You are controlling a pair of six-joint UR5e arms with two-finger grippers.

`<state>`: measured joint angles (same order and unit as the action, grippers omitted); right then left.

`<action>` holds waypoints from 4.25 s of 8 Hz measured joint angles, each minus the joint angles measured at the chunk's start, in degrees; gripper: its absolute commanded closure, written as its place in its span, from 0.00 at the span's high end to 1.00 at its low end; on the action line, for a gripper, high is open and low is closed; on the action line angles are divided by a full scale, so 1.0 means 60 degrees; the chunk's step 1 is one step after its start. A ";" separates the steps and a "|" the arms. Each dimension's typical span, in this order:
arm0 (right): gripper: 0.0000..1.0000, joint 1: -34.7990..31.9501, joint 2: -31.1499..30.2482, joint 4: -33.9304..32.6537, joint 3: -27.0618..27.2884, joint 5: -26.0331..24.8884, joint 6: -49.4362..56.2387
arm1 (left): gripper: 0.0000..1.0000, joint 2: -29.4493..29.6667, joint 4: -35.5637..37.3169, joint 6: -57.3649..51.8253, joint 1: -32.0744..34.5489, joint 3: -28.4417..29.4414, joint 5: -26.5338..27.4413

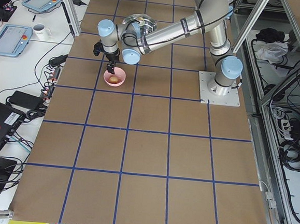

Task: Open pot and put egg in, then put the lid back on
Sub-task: 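Move the right gripper to the lid knob while the left descends to the bowl, then grasp the glass lid knob with the right gripper while the left gripper grasps the egg, then lift the glass lid off the pot and carry it away with the right gripper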

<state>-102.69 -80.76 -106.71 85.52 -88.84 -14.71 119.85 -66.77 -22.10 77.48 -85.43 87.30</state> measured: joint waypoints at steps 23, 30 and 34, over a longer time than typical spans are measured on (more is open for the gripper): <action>0.00 -0.1698 0.1615 -0.1378 -0.0034 -0.0578 -0.2262 | 0.84 0.0674 0.1205 -0.0078 -0.0155 -0.0519 0.0489; 0.00 0.2063 -0.1580 0.2191 -0.0074 -0.0488 0.2578 | 0.77 0.0874 0.2249 -0.0249 -0.0156 -0.0572 0.0058; 0.00 0.2664 -0.1848 0.2600 -0.0105 -0.0487 0.3729 | 0.45 0.1072 0.2317 -0.0267 -0.0155 -0.0612 0.0101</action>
<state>-86.70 -91.85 -91.11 84.89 -91.76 7.67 126.28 -52.87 -23.70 76.55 -89.10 87.91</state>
